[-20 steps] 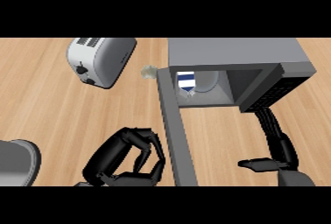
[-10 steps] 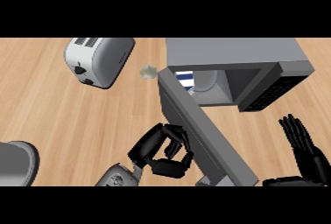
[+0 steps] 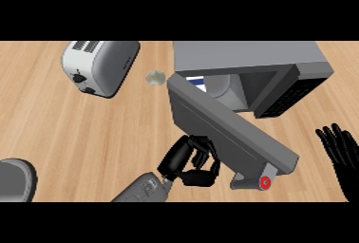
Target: Pick up the milk, place it into the microwave and close the microwave
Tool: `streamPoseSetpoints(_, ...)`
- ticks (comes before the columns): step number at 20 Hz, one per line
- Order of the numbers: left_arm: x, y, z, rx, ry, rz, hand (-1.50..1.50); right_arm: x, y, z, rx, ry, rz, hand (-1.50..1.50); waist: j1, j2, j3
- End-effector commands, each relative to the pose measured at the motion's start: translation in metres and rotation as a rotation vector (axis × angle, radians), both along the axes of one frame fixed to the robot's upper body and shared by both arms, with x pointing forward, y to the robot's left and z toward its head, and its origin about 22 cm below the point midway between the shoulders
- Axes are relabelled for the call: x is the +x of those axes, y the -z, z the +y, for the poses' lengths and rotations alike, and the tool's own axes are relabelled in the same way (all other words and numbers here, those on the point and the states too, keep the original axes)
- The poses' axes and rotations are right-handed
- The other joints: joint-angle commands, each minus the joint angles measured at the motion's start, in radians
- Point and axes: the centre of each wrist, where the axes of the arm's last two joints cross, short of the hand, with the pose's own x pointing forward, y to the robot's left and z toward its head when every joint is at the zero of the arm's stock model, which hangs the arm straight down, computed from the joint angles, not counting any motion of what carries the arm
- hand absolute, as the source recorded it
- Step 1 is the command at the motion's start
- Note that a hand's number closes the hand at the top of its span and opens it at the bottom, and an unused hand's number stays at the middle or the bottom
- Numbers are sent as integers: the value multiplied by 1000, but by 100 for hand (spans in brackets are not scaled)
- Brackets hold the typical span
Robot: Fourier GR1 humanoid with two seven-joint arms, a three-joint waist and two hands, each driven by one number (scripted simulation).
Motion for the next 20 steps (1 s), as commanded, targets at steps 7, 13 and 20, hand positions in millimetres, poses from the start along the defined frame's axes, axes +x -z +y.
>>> streamPoseSetpoints(7, 10, -12, -29, -41, -10, 43, 150, 15, -57, 13, 27, -140, -84, -150, -65, 13, -3)
streamPoseSetpoints(13, 19, -26, -36, -130, -74, -17, 150, 21, -80, 4, -2, -208, -82, -150, -99, 24, -4)
streamPoseSetpoints(20, 42, -49, -38, -206, -307, -23, 150, 24, -100, 0, -73, -243, -102, -150, -144, 30, -3)
